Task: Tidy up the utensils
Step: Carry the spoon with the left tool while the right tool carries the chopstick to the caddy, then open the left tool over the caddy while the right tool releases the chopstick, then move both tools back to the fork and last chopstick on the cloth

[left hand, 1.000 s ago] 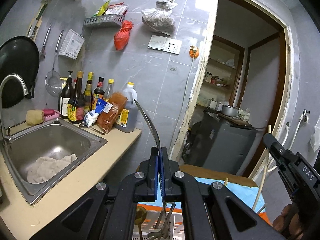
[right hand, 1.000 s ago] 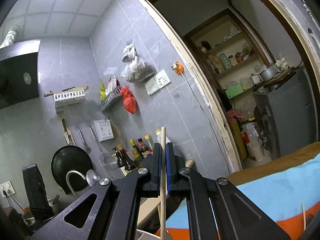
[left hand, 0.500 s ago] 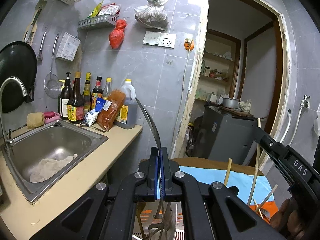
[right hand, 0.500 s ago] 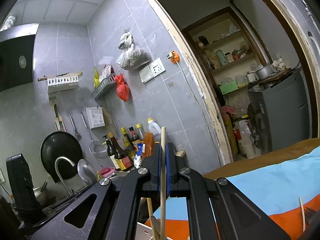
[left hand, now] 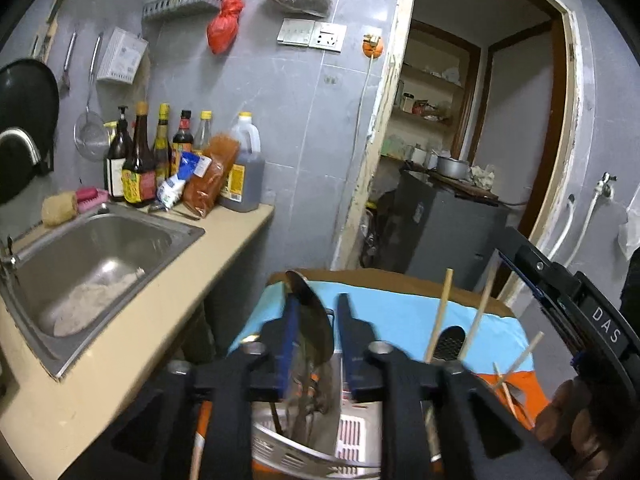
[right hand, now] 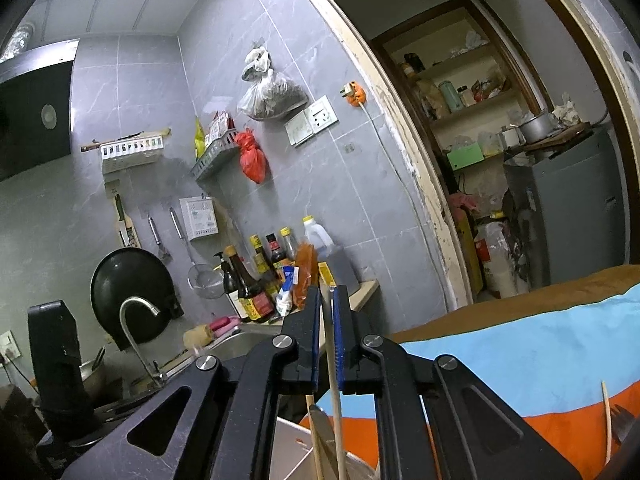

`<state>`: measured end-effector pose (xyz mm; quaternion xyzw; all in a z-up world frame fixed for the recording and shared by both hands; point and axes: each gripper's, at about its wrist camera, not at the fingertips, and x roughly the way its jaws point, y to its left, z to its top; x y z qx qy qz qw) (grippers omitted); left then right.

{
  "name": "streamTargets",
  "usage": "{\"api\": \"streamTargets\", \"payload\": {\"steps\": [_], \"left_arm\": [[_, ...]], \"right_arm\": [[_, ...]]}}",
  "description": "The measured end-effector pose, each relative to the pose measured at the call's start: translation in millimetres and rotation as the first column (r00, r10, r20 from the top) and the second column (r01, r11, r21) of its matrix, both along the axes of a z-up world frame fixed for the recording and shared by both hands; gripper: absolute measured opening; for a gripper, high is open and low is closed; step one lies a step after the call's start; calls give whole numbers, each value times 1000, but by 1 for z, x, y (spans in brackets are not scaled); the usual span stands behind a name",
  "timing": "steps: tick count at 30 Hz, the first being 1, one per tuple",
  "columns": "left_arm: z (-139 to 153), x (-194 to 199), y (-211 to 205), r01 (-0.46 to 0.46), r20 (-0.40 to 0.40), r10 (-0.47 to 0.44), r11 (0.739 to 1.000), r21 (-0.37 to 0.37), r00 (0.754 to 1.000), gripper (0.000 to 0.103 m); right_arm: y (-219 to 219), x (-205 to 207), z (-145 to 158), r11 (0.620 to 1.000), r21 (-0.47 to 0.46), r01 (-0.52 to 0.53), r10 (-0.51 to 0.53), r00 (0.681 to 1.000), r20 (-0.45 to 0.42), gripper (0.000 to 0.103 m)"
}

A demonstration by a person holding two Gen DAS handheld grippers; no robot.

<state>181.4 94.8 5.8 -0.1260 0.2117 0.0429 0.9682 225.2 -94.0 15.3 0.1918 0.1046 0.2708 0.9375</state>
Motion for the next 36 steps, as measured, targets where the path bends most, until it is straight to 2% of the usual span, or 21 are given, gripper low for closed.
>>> {"api": "streamTargets", "payload": {"steps": [1, 2, 3, 5, 7, 8, 9, 10, 13, 14, 16, 18, 19, 28, 31, 36], "left_arm": [[1, -3, 0, 2, 11, -1, 1000, -8, 1000, 41], [1, -4, 0, 4, 18, -4, 1000, -15, 1000, 47], [2, -7, 0, 4, 28, -3, 1000, -25, 1000, 54], [6, -9, -3, 4, 33, -3, 999, -34, 999, 56], [10, -8, -6, 7, 31, -6, 999, -32, 1000, 65], [12, -9, -8, 8, 32, -7, 999, -32, 999, 69], [15, -10, -11, 9, 40, -8, 999, -37, 999, 77], [18, -11, -14, 10, 51, -8, 999, -43, 999, 85], [24, -14, -22, 1, 75, 3, 999, -44, 997, 98], [27, -15, -26, -3, 82, 6, 999, -42, 997, 100], [31, -16, -37, -7, 95, 9, 1000, -28, 995, 102], [34, -18, -47, 0, 105, 1, 1000, -10, 994, 102], [35, -19, -51, 2, 108, -2, 1000, -3, 994, 102], [39, -24, -108, 52, 142, -56, 998, 31, 988, 103], [38, -27, -129, 62, 149, -69, 997, 48, 986, 103], [33, -30, -164, 84, 151, -96, 993, 80, 984, 103]], "right_arm": [[-1, 0, 0, 1000, 2, 0, 0, 1000, -3, 20], [-3, -1, 0, 1000, 7, -1, 1, 1000, -7, 30], [-4, -1, 1, 1000, 10, -1, 1, 1000, -10, 32], [-9, -4, 2, 1000, 4, 9, -9, 1000, -13, 32], [-14, -5, 4, 1000, -8, 21, -21, 1000, -16, 32], [-18, -7, 5, 999, -17, 31, -31, 999, -14, 38], [-22, -9, 6, 999, -20, 38, -38, 999, -13, 50], [-29, -11, 8, 998, -24, 51, -51, 999, -12, 55], [-44, -14, 13, 996, -41, 77, -77, 997, -12, 69], [-51, -16, 14, 995, -53, 90, -91, 996, -13, 75], [-63, -20, 18, 991, -66, 114, -114, 993, -8, 77], [-75, -24, 21, 986, -91, 136, -138, 990, -13, 89], [-81, -25, 24, 984, -98, 146, -148, 989, -12, 92], [-145, -44, 30, 964, -139, 226, -231, 973, -23, 95], [-166, -48, 30, 957, -148, 249, -256, 966, -30, 102], [-198, -54, 27, 947, -171, 273, -282, 959, -32, 102]]}}
